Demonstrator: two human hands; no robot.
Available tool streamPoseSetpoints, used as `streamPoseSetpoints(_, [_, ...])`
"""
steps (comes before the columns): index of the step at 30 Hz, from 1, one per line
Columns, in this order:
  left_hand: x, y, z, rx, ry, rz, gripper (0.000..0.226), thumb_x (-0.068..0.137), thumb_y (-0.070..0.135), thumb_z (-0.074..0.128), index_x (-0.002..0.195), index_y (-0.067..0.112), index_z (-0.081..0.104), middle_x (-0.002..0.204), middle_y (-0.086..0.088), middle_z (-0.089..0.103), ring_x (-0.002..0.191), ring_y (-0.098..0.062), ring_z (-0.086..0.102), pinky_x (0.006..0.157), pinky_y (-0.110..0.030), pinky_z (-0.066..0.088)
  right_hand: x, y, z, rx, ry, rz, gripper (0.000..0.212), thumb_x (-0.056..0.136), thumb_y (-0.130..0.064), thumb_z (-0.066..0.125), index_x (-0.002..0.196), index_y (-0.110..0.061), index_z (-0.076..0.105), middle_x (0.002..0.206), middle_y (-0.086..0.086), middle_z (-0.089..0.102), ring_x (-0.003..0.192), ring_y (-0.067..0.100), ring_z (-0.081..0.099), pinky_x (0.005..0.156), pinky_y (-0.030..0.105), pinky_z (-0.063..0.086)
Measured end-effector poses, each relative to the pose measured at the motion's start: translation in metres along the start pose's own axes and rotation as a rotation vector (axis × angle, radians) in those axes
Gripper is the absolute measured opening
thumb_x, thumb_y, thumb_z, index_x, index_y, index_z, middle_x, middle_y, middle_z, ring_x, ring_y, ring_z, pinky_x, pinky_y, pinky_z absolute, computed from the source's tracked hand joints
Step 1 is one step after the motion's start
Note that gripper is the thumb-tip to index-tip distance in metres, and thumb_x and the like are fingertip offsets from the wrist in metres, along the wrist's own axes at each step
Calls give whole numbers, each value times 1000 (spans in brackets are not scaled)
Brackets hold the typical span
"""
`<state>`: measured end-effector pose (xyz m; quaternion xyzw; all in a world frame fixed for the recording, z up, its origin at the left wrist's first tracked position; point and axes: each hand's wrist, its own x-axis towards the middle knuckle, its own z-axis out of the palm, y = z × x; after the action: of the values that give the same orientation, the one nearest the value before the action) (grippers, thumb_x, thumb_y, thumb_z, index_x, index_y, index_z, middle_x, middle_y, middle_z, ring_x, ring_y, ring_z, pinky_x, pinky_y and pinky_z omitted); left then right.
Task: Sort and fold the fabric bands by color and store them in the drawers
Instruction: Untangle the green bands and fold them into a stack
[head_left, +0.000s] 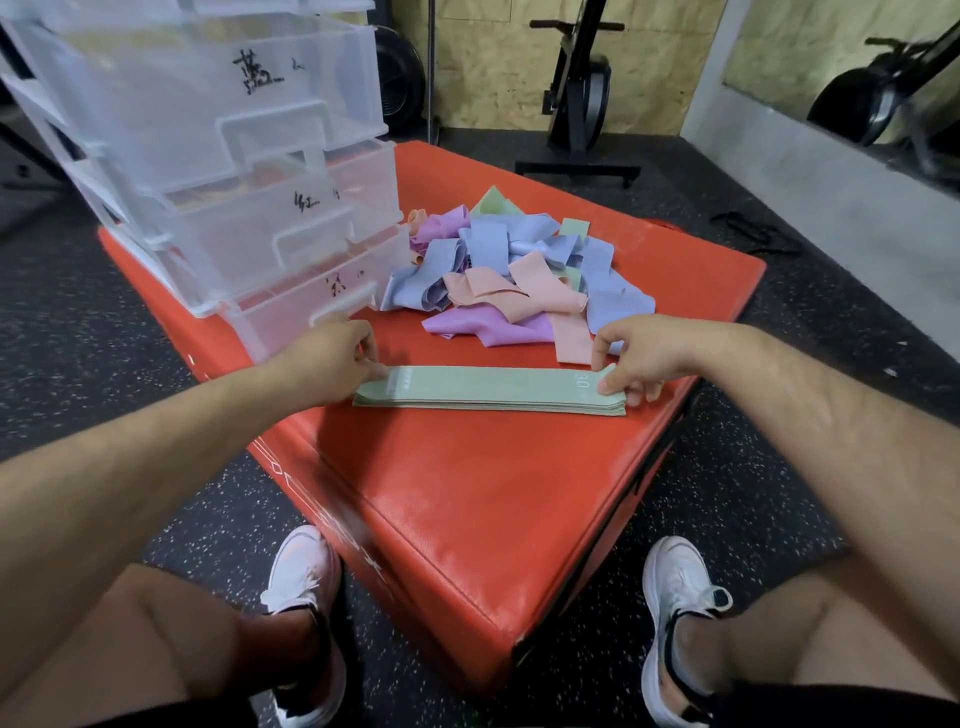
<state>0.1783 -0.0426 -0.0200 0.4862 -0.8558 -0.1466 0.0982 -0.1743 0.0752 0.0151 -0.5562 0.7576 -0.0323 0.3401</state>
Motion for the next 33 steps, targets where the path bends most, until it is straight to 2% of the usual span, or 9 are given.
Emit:
streamPoseSetpoints(3, [2, -4, 1, 49, -19, 29, 17, 87, 28, 72, 84, 15, 61, 96, -5, 54, 87, -19, 50, 70, -26, 33, -3, 3, 2, -83, 62, -17, 24, 85, -17, 78, 104, -16, 63, 50, -4, 62, 42, 9, 58, 44, 22, 47])
streamPoseSetpoints(6, [4, -3, -2, 87, -22, 31, 17, 87, 31, 71, 87, 15, 65, 97, -3, 54, 91, -21, 54, 75, -28, 39, -9, 3, 0, -163, 90, -32, 21, 82, -35, 77, 99, -27, 66, 64, -1, 67, 51, 15, 60, 49, 22, 47])
streamPoseSetpoints(9, [11, 7, -7, 70, 63, 52, 14, 88, 30, 70, 89, 17, 65, 95, -3, 52, 89, -22, 54, 81, -32, 43, -9, -2, -7, -213, 183, -73, 21, 83, -53, 69, 94, -36, 67, 79, -8, 70, 64, 10, 66, 61, 24, 49])
streamPoseSetpoints(12, [26, 30, -8, 46, 154, 123, 12, 86, 27, 69, 89, 16, 68, 89, -1, 53, 88, -24, 56, 82, -34, 45, 0, -13, -15, -195, 339, -135, 17, 90, -46, 63, 96, -32, 67, 82, -10, 66, 74, 12, 63, 67, 28, 49])
streamPoseSetpoints(17, [65, 81, 0, -50, 223, 225, 11, 87, 20, 62, 88, 12, 71, 85, -4, 61, 78, -20, 53, 72, -29, 40, 35, -25, -23, -143, 447, -169, 15, 97, -27, 52, 102, -29, 66, 91, -10, 61, 86, 16, 56, 67, 28, 39])
streamPoseSetpoints(20, [89, 104, 11, -82, 233, 226, 15, 88, 22, 60, 94, 16, 72, 95, -3, 67, 91, -22, 60, 78, -29, 43, 65, -21, -29, -73, 490, -118, 25, 96, -18, 48, 111, -28, 66, 114, 0, 66, 99, 21, 61, 80, 32, 49])
streamPoseSetpoints(23, [110, 121, 22, -92, 195, 250, 20, 86, 28, 63, 102, 19, 71, 105, -3, 63, 103, -23, 57, 87, -33, 45, 89, -16, -34, -57, 511, -62, 32, 94, -16, 45, 116, -28, 66, 124, 3, 66, 113, 24, 58, 90, 33, 49])
streamPoseSetpoints(27, [125, 137, 35, -78, 174, 277, 29, 84, 36, 64, 109, 21, 67, 111, -1, 58, 106, -22, 50, 86, -35, 44, 111, -15, -36, 48, 502, -17, 33, 91, -13, 47, 111, -28, 68, 125, -2, 65, 114, 21, 59, 87, 28, 47])
streamPoseSetpoints(33, [142, 148, 42, -61, 128, 287, 32, 80, 43, 57, 109, 32, 64, 116, 5, 57, 113, -21, 47, 94, -44, 43, 132, -8, -34, 224, 447, -36, 18, 89, -13, 59, 97, -20, 73, 111, -2, 72, 109, 20, 65, 94, 36, 52])
